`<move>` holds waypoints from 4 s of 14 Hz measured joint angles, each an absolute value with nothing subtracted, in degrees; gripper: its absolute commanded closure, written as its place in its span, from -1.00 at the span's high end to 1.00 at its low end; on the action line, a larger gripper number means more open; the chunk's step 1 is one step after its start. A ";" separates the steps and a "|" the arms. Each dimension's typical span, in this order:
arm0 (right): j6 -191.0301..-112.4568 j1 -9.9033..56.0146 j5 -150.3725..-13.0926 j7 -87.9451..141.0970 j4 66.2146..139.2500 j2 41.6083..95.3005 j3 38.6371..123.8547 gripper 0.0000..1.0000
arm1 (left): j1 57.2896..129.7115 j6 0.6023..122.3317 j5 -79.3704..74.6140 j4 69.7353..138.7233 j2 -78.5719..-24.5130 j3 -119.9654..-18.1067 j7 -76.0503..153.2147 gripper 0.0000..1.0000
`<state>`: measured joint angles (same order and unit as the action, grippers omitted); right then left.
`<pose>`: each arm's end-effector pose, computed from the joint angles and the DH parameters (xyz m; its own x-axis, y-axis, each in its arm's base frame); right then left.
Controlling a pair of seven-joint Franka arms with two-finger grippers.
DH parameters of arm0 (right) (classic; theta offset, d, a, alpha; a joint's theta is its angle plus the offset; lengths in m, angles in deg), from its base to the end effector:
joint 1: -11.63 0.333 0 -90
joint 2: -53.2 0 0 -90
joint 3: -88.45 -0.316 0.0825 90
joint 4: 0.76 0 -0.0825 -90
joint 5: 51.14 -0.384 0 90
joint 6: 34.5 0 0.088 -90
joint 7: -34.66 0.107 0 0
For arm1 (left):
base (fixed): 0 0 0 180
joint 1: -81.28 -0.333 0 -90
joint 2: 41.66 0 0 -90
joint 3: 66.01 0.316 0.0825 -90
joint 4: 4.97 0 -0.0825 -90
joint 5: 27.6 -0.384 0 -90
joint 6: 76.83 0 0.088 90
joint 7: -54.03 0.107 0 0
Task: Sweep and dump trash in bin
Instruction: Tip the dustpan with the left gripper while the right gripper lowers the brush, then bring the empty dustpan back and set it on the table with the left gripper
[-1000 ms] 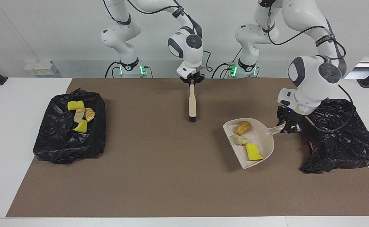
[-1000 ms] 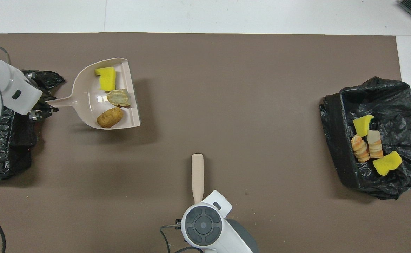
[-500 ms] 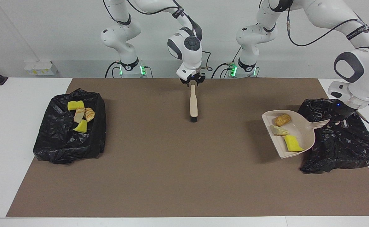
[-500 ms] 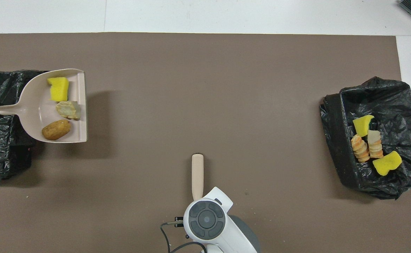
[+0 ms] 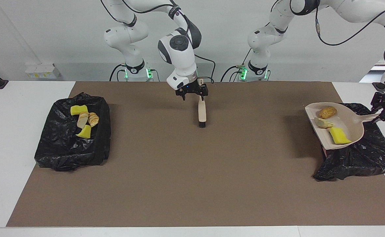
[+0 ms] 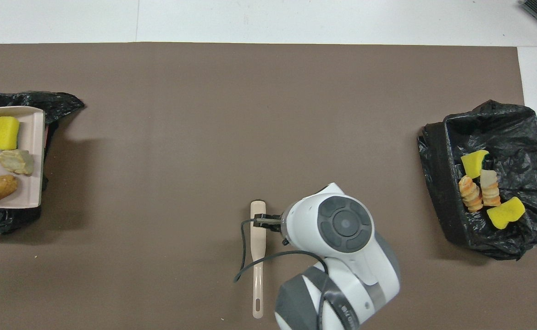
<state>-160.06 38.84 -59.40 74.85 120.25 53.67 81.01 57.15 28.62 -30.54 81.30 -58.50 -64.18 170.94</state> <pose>0.4506 0.3176 0.4180 0.9844 -0.1735 -0.0293 -0.1759 -0.9748 -0.1370 0.5887 0.2884 0.5017 -0.0304 -0.9970 -0.0711 -0.9995 0.0311 -0.0093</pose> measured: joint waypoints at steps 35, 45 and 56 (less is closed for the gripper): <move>-120.75 9.91 -49.16 58.78 83.61 53.87 82.27 1.00 | 70.32 28.58 -93.88 91.05 -48.94 -64.43 136.57 -1.00; -121.01 10.01 -49.17 53.50 84.08 53.52 81.95 1.00 | 70.76 17.72 -72.53 89.10 -46.41 -65.98 127.15 -1.00; -121.09 9.83 -49.17 53.47 84.08 53.51 82.02 1.00 | 84.02 8.79 -41.92 90.33 -44.63 -67.02 81.06 -1.00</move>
<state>-121.09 9.83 -49.17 53.47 84.08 53.51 82.02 84.02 8.79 -41.92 90.33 -44.63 -67.02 81.06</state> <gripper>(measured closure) 0.000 0.687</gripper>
